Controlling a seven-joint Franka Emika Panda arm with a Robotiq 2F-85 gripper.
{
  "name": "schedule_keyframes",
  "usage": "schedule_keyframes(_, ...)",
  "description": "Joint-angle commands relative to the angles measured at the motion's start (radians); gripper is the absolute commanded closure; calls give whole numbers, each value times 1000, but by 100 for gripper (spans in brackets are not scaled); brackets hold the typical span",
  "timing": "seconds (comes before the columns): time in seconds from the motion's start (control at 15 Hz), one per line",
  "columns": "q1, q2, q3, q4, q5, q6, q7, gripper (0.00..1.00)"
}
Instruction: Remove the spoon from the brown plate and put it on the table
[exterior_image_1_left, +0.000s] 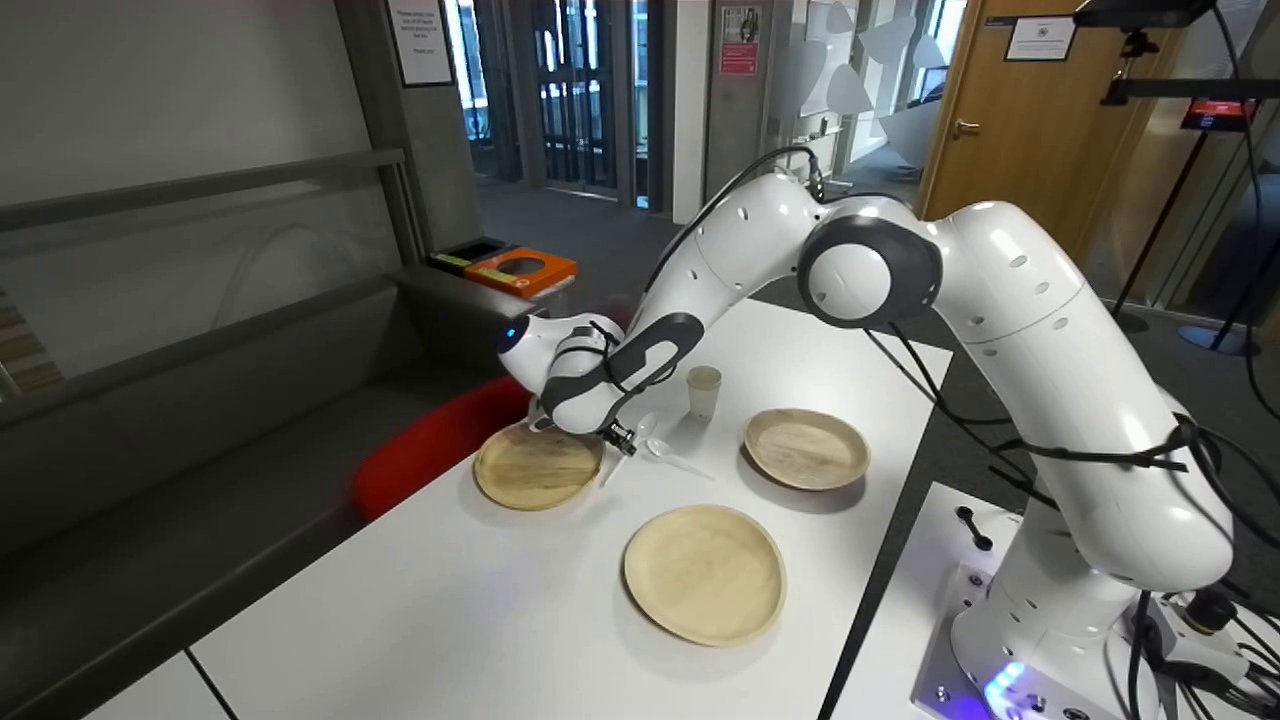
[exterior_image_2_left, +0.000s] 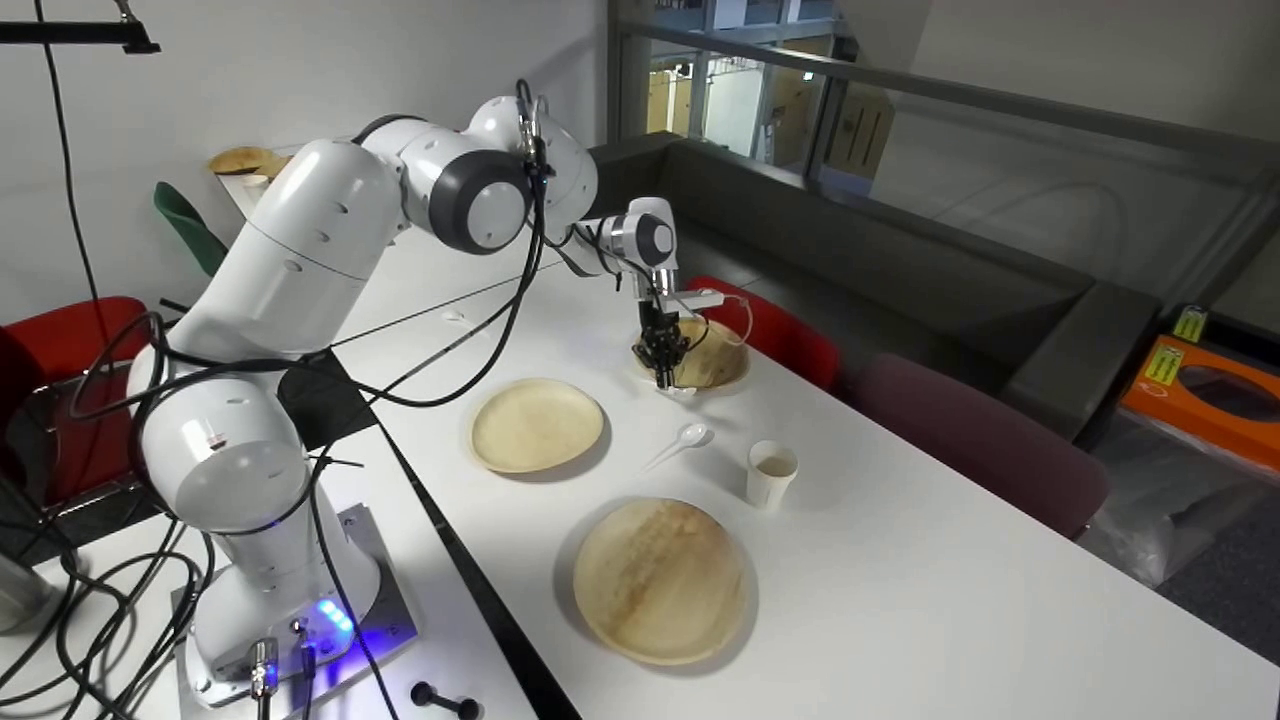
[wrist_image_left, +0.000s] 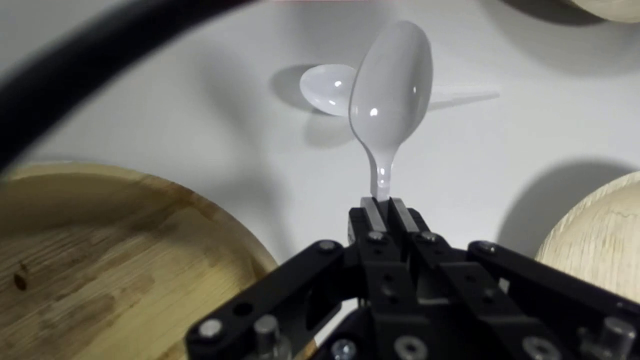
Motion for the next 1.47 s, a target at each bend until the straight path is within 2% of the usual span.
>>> schedule_keyframes(0.0, -35, -41, 24, -15, 48, -28, -184, 98)
schedule_keyframes(0.27, -40, -25, 18, 29, 108, -89, -324, 98)
schedule_keyframes(0.53, -29, -21, 9, 53, 124, -137, -377, 98)
schedule_keyframes(1.07, -8, -42, 6, 6, 80, -19, -451, 98)
schedule_keyframes(1.2, 1, -39, 3, 13, 84, -21, -448, 98)
schedule_keyframes(1.27, 3, 0, 0, 51, 102, -37, -430, 93)
schedule_keyframes(1.4, 8, 0, 1, 51, 101, -36, -430, 93)
